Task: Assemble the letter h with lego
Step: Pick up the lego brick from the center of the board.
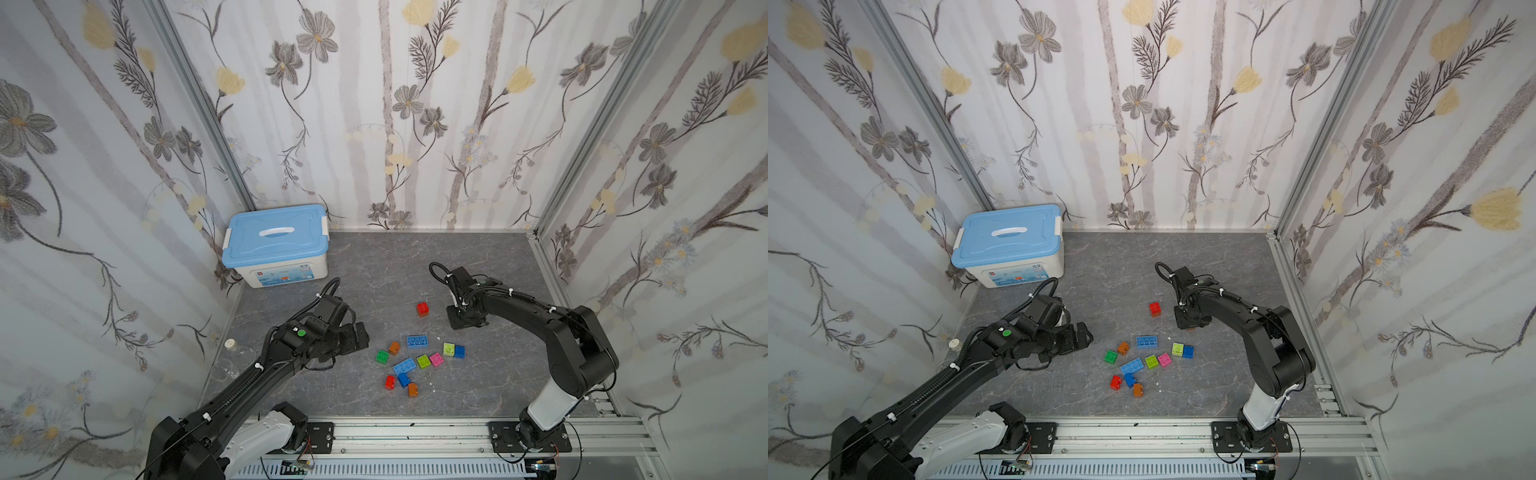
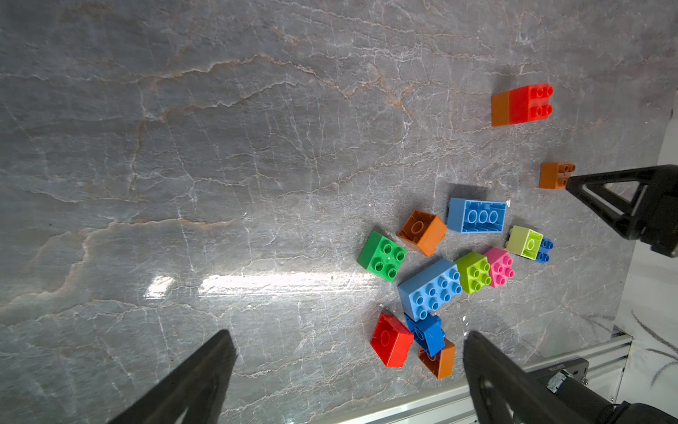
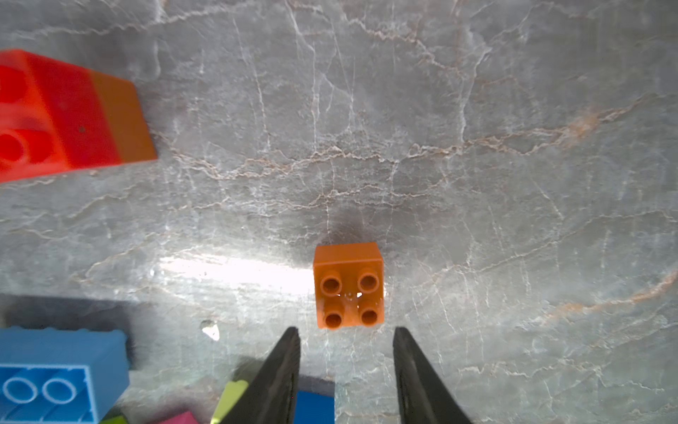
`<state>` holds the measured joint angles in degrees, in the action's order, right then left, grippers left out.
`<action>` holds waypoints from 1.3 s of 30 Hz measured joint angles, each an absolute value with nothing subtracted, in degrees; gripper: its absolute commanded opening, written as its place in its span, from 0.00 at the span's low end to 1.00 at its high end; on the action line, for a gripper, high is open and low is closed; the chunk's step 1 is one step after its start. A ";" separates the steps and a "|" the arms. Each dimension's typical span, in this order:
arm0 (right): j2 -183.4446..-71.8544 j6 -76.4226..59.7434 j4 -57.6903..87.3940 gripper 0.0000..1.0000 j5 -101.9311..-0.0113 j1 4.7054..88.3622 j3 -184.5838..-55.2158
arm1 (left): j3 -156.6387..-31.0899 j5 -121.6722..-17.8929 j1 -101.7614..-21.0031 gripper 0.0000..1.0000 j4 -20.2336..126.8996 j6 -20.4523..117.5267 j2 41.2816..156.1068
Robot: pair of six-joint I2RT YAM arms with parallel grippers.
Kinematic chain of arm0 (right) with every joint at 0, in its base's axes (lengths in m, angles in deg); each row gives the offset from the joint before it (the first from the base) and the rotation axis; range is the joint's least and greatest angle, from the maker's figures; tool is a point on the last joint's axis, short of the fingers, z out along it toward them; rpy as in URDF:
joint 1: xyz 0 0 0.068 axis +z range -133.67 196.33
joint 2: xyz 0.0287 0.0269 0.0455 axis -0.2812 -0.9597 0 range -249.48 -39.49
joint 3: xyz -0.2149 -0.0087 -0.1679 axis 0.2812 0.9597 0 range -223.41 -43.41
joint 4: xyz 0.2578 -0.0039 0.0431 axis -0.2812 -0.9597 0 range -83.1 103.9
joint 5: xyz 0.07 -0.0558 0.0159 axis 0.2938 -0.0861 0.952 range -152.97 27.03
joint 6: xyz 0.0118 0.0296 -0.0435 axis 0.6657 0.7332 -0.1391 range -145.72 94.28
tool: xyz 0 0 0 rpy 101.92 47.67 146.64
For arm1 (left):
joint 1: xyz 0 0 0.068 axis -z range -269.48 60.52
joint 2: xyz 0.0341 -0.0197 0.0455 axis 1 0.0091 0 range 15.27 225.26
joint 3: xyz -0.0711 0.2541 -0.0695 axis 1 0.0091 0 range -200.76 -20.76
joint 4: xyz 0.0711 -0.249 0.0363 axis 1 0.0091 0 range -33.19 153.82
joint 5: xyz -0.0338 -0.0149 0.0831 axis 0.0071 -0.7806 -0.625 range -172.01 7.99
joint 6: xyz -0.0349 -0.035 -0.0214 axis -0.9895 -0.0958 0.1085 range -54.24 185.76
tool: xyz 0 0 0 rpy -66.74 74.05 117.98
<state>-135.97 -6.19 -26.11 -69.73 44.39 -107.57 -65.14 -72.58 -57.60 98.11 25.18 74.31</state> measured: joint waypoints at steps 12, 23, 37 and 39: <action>-129.22 -11.88 -24.27 0.47 -59.77 59.75 -107.64 | -64.03 -72.65 -57.60 0.96 96.37 24.35 76.48; -140.48 -16.07 -21.23 0.50 -56.99 72.49 -116.97 | -63.74 -79.49 -64.38 1.00 100.34 20.04 76.50; -154.70 -21.19 -27.77 0.49 -58.87 76.97 -130.32 | -59.89 -84.12 -76.88 1.00 106.03 17.81 71.14; -155.71 -21.30 -28.29 0.48 -59.22 76.95 -130.45 | -59.83 -84.45 -77.34 1.00 106.42 17.60 70.46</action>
<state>-155.71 -21.30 -28.29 -59.22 76.95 -130.45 -59.83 -84.45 -77.34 106.42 17.60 70.46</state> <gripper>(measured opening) 0.493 0.997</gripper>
